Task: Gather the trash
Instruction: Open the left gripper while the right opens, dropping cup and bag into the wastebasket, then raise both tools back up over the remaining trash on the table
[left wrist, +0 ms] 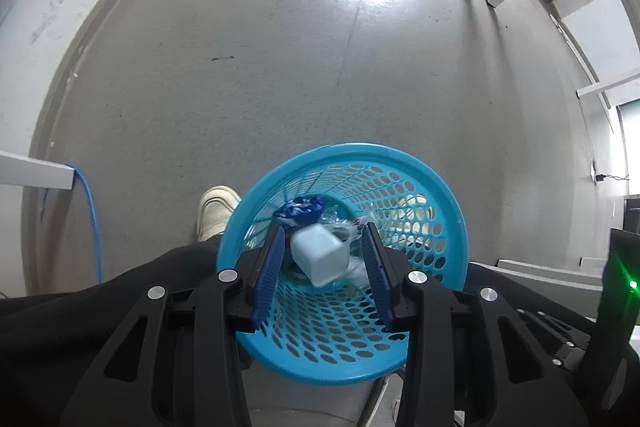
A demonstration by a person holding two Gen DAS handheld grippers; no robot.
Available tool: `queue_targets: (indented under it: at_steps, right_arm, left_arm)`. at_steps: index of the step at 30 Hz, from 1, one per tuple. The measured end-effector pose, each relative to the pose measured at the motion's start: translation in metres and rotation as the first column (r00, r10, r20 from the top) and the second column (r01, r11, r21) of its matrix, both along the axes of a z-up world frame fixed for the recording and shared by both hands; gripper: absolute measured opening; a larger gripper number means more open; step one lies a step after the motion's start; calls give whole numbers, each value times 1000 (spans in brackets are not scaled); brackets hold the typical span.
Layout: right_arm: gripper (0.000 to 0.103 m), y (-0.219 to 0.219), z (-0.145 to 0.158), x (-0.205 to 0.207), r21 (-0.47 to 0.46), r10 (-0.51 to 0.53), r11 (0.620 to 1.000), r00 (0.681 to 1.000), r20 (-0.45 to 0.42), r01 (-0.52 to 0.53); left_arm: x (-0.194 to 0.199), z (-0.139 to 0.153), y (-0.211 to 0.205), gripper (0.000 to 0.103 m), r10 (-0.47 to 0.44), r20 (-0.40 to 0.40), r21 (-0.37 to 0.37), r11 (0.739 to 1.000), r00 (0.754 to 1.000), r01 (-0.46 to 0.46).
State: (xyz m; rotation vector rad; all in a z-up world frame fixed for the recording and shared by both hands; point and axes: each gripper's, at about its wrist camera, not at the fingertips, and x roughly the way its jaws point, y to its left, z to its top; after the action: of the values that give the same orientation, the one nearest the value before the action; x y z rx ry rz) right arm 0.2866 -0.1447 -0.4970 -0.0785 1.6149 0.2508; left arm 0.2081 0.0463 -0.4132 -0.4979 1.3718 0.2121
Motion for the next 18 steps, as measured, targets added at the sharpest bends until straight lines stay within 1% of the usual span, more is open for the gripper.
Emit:
queue_targets:
  at_steps: [6, 8, 10, 14, 15, 17, 18]
  right_arm:
    - [32, 1, 24, -18, 5, 35, 999, 998, 43, -35]
    - [38, 2, 37, -24, 9, 48, 999, 996, 76, -49]
    - [39, 4, 50, -33, 4, 69, 998, 991, 118, -70]
    - [40, 8, 76, -58, 21, 101, 994, 978, 182, -107]
    - [40, 10, 82, -65, 30, 115, 992, 974, 197, -123]
    - [45, 9, 97, -75, 32, 133, 989, 961, 241, -145]
    - [45, 8, 104, -80, 28, 137, 988, 954, 268, -150]
  left_arm:
    - [-18, 17, 3, 39, -2, -13, 16, 1000, 1000, 2]
    - [-25, 25, 4, 39, 3, -1, 24, 1000, 1000, -2]
    - [-33, 37, 6, 39, 7, 22, 35, 999, 1000, -7]
    - [-49, 64, 5, 43, -9, 105, 106, 994, 994, -3]
    - [-52, 70, 4, 43, -14, 120, 114, 994, 993, 0]
    - [-62, 81, 1, 46, -33, 150, 118, 993, 988, 16]
    - [-67, 87, -1, 47, -45, 164, 124, 992, 985, 24]
